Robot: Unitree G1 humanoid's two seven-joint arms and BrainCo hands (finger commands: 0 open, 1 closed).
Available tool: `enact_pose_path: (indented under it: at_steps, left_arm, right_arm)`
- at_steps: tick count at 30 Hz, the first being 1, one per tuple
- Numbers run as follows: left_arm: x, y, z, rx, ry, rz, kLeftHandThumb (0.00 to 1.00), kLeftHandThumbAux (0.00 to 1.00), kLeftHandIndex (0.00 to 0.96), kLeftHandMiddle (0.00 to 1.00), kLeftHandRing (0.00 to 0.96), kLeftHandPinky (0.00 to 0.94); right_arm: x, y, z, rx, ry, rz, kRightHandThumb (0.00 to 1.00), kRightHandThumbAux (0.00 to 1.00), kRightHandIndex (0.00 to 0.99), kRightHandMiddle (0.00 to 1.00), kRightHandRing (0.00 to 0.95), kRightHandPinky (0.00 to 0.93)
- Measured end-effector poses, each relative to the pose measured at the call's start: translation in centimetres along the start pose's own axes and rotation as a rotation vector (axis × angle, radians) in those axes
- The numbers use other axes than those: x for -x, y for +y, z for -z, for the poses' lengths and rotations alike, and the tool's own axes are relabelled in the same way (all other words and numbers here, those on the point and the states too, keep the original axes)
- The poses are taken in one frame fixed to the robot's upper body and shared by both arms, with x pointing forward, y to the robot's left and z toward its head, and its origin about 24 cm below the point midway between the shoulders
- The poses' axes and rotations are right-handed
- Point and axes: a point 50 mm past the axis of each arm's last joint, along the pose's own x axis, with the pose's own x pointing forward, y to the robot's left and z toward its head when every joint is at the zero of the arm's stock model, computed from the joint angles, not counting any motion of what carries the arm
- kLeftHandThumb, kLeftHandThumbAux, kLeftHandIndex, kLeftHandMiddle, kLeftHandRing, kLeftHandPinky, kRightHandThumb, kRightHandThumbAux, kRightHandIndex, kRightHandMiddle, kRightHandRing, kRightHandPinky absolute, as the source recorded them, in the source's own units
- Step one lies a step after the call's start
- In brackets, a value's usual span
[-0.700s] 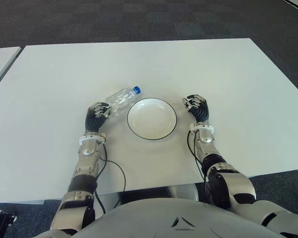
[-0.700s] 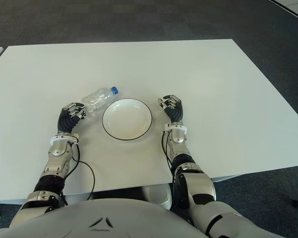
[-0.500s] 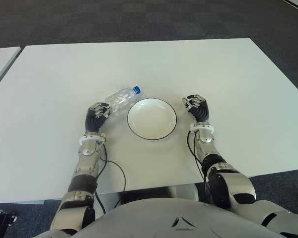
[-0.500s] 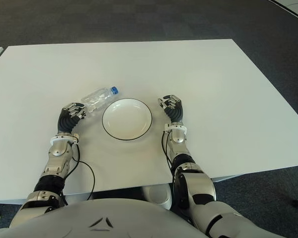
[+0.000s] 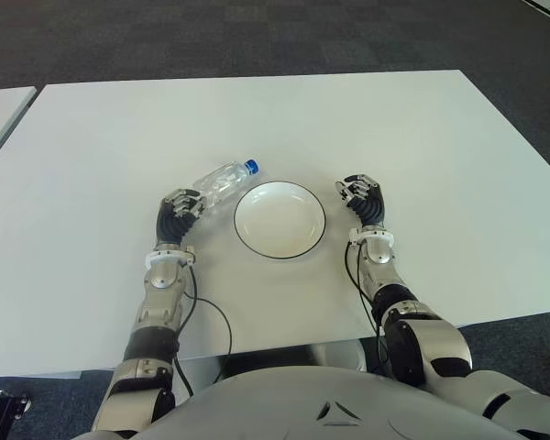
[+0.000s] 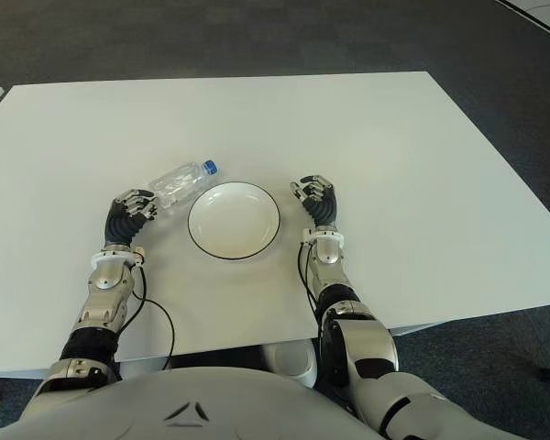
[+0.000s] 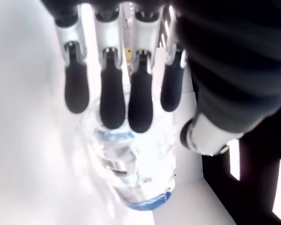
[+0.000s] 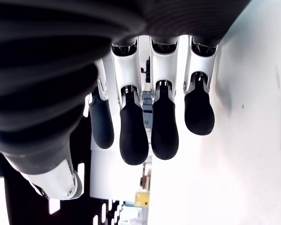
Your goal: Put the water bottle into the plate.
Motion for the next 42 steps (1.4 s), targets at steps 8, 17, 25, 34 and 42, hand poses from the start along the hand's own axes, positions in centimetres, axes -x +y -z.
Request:
enact_pose_path:
  at_steps: [8, 17, 25, 34, 42]
  left_arm:
    - [0.2, -0.1, -4.4, -0.194, -0.147, -0.050, 0.711, 0.717, 0.433, 0.627, 0.631, 0.604]
    - [0.0, -0.6, -5.2, -0.440, -0.252, -0.146, 0.712, 0.717, 0.432, 0.672, 0.674, 0.667]
    - [-1.1, -0.8, -6.3, -0.642, -0.333, -0.197, 0.706, 0.711, 0.424, 0.468, 0.442, 0.419]
    - [-2.3, -1.2, -7.0, -0.775, -0.416, -0.159, 0.624, 0.576, 0.167, 0.171, 0.166, 0.194]
    - [-4.8, -1.5, -6.8, -0.913, -0.442, -0.145, 0.601, 0.439, 0.016, 0.016, 0.017, 0.021]
  right_arm:
    - [0.0, 0.0, 0.0, -0.002, -0.001, -0.003, 0.709, 0.728, 0.436, 0.697, 0.692, 0.691]
    - [0.0, 0.0, 0.0, -0.001, 0.000, -0.006, 0.710, 0.728, 0.436, 0.695, 0.692, 0.698]
    - [0.0, 0.0, 0.0, -0.001, 0.000, -0.006, 0.710, 0.728, 0.436, 0.697, 0.694, 0.696]
    - [0.0, 0.0, 0.0, 0.000, -0.001, -0.006, 0.710, 0.728, 0.436, 0.699, 0.697, 0.702]
    - [0.1, 0.0, 0.0, -0.002, 0.000, -0.005, 0.710, 0.728, 0.436, 0.697, 0.695, 0.694]
